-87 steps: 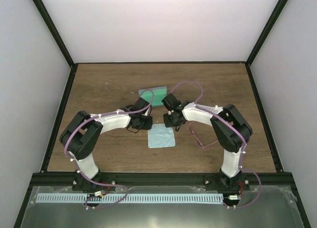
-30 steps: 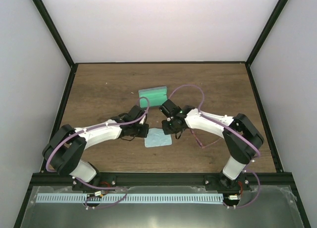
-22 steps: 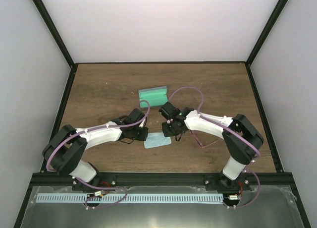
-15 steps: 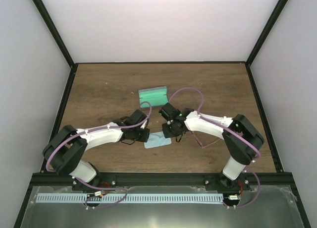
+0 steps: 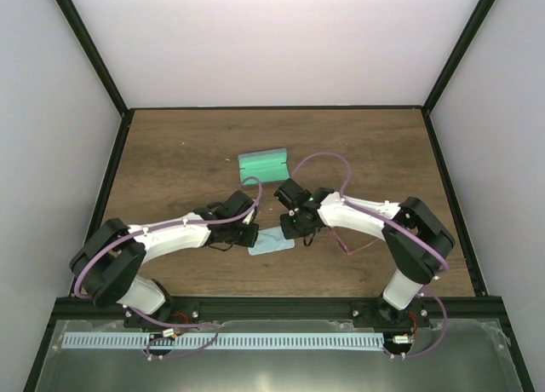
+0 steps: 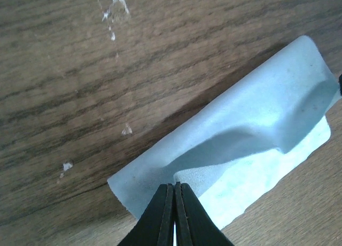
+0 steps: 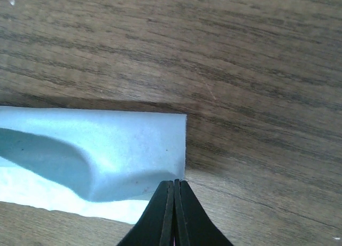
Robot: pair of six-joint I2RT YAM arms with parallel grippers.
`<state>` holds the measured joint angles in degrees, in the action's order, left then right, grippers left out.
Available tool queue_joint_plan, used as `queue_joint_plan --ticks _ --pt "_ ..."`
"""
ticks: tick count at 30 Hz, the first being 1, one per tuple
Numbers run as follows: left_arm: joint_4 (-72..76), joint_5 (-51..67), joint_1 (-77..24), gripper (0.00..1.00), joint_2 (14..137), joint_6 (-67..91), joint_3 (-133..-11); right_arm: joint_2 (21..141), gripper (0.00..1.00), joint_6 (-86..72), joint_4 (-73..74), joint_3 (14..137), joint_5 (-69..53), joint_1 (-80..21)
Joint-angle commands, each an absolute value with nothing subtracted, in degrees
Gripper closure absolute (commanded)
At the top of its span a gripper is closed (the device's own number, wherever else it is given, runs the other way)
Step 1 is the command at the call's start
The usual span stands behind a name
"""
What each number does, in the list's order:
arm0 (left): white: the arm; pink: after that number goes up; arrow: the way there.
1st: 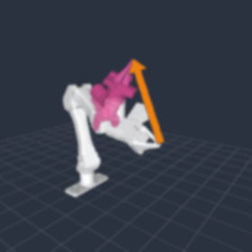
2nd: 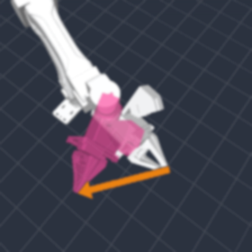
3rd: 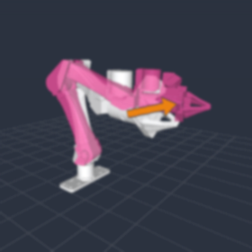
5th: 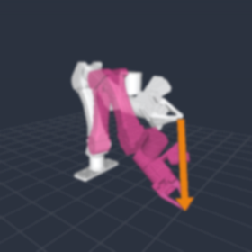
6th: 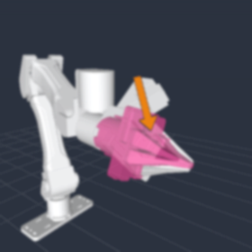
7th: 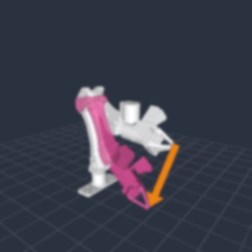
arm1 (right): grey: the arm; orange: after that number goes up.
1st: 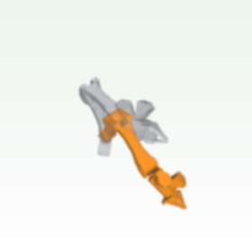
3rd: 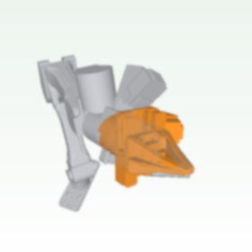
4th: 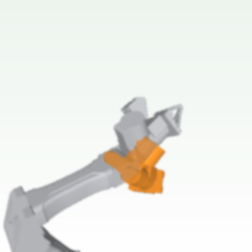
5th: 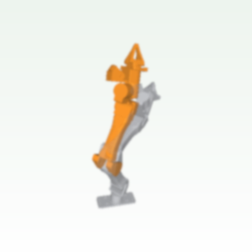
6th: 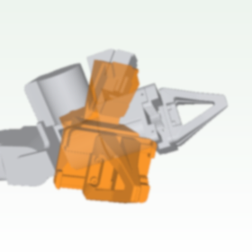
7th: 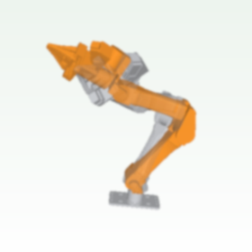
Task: Organize the sunglasses
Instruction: Fold the glasses cleaning cloth at the center of the board.
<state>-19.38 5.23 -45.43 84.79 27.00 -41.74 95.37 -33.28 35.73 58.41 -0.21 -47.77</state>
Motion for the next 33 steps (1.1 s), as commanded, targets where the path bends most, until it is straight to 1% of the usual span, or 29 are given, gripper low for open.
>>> queue_joint_plan --ticks 1,17,18,20,22,24,27,31,33 --pt "-19.7 5.3 -46.1 0.96 83.8 27.8 -40.4 93.7 0.99 -33.5 35.6 57.8 0.0 -48.2" --pt "-18.9 5.2 -46.7 0.95 83.8 28.6 -38.8 92.8 0.99 -34.5 34.0 55.3 -2.0 -48.5" --pt "-18.9 5.0 -46.7 0.94 83.6 28.7 -38.6 93.0 0.99 -34.5 33.8 55.3 -2.1 -48.7" --pt "-19.0 4.5 -46.9 0.87 83.5 29.0 -38.4 93.1 0.97 -34.3 33.7 55.4 -2.4 -49.1" --pt "-19.0 4.2 -47.0 0.78 83.4 29.2 -38.3 93.1 0.89 -34.3 33.8 55.5 -2.3 -49.4" --pt "-19.1 4.0 -47.0 0.7 83.1 29.2 -38.1 92.4 0.84 -34.3 33.8 55.7 -1.9 -49.5" --pt "-19.4 3.3 -47.1 0.6 82.5 29.3 -37.9 91.6 0.82 -34.2 34.0 56.2 -1.2 -49.5" --pt "-20.3 2.3 -47.1 0.58 81.1 29.4 -37.9 91.6 0.81 -34.3 34.3 57.2 -0.8 -49.5" --pt "-20.7 1.9 -47.1 0.54 79.8 29.6 -37.7 91.9 0.81 -34.5 34.3 57.5 -0.4 -49.5"
